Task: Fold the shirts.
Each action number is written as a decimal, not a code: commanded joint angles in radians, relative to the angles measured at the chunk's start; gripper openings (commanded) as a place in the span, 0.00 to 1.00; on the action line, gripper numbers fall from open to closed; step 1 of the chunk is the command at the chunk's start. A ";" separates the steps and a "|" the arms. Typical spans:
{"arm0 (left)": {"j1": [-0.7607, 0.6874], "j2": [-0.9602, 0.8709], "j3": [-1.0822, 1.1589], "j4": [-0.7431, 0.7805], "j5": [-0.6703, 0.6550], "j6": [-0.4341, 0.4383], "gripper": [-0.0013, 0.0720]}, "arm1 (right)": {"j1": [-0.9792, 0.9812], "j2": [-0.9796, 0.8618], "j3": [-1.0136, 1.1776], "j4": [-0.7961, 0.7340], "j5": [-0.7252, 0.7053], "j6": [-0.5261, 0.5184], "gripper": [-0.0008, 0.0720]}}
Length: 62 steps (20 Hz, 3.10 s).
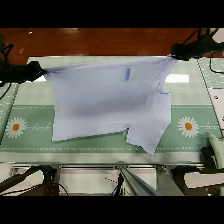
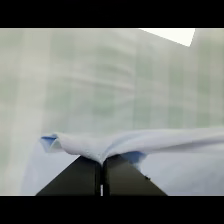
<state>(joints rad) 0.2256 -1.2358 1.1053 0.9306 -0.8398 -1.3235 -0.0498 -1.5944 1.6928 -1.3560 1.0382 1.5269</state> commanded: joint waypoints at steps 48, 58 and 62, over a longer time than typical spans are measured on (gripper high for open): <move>0.196 -0.123 -0.445 0.010 -0.402 0.104 0.85 | -0.378 0.183 -0.565 0.241 0.401 -0.253 0.74; 0.032 -0.228 -0.444 -0.006 -0.387 0.099 0.05 | -0.424 0.252 -0.666 0.185 0.454 -0.274 0.75; 0.032 -0.228 -0.444 -0.005 -0.399 0.127 0.05 | -0.459 0.375 -0.899 0.254 0.341 -0.313 0.75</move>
<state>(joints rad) 0.2611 -1.4616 0.6609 0.9142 -1.2728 -1.2129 -0.4889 -1.2881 0.9260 -1.1412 1.4406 1.2434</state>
